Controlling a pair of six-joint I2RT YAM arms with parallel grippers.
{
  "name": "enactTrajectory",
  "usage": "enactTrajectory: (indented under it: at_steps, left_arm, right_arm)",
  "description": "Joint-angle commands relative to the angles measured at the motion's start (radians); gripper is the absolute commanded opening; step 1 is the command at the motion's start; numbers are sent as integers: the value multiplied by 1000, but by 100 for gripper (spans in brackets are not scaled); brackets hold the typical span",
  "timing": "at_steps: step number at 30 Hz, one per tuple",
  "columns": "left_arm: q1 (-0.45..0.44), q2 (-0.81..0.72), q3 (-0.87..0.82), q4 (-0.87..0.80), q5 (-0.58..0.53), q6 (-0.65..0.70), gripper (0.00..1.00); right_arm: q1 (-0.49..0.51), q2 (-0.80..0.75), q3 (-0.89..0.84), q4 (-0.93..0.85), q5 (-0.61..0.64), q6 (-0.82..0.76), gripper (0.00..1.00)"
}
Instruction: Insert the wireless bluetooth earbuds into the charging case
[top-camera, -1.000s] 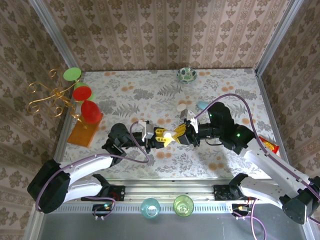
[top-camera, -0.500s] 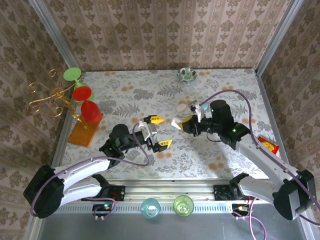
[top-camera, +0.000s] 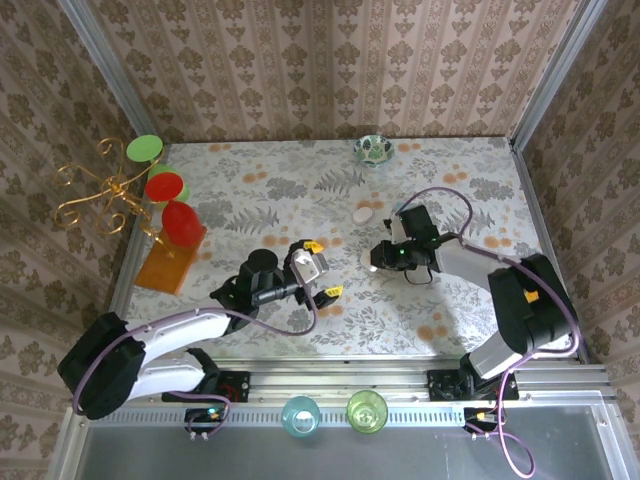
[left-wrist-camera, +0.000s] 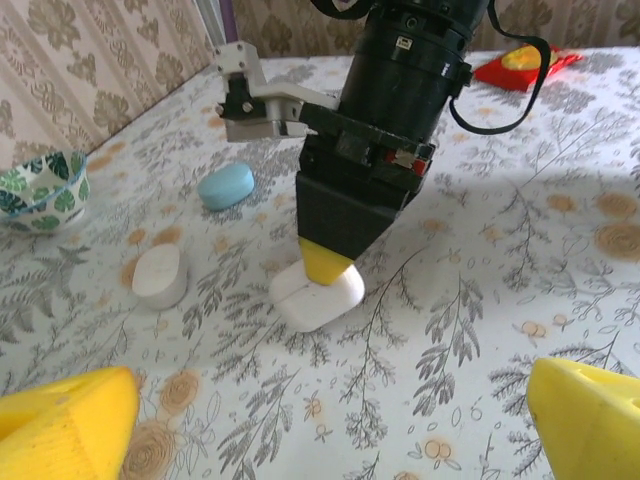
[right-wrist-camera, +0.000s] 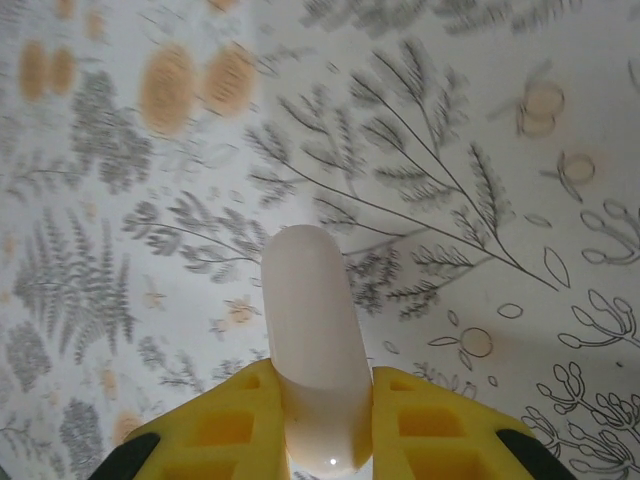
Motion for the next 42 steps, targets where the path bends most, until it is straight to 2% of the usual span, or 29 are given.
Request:
enactTrajectory:
  at_steps: [1,4,7,10,14,17,23,28,32,36,42]
  left_arm:
    - [-7,10,2,2,-34,25,99]
    - [-8,9,-1,12,-43,14,99]
    - [-7,5,-9,34,-79,-14,99]
    - [9,-20,-27,60,-167,-65,100]
    - [62,-92,-37,21,-255,-93,100]
    - [101,-178,-23,-70,-326,-118,100]
    - [180,-316,-26,-243,-502,-31,100]
    - [248,-401,-101,-262,-590,-4,100]
    - [315,-414,-166,-213,-567,-1,100]
    - [371,-372,-196,-144,-571,-8,100]
    - [549,-248,-266,55,-452,-105,100]
  right_arm:
    - [-12,53,24,28,15,43,17]
    - [-24,75,15,49,17,54,24]
    - [-24,26,-1,68,24,48,44]
    - [-25,-78,-11,57,68,13,65]
    - [-24,-271,-21,8,208,-75,86]
    - [-28,-419,-50,2,361,-152,96]
    - [-69,-633,-192,129,658,-321,100]
    - [-154,-670,-314,284,776,-334,100]
    - [-199,-624,-406,473,746,-355,100]
    - [-210,-531,-432,592,729,-365,100]
    - [-249,-360,-436,720,700,-373,100]
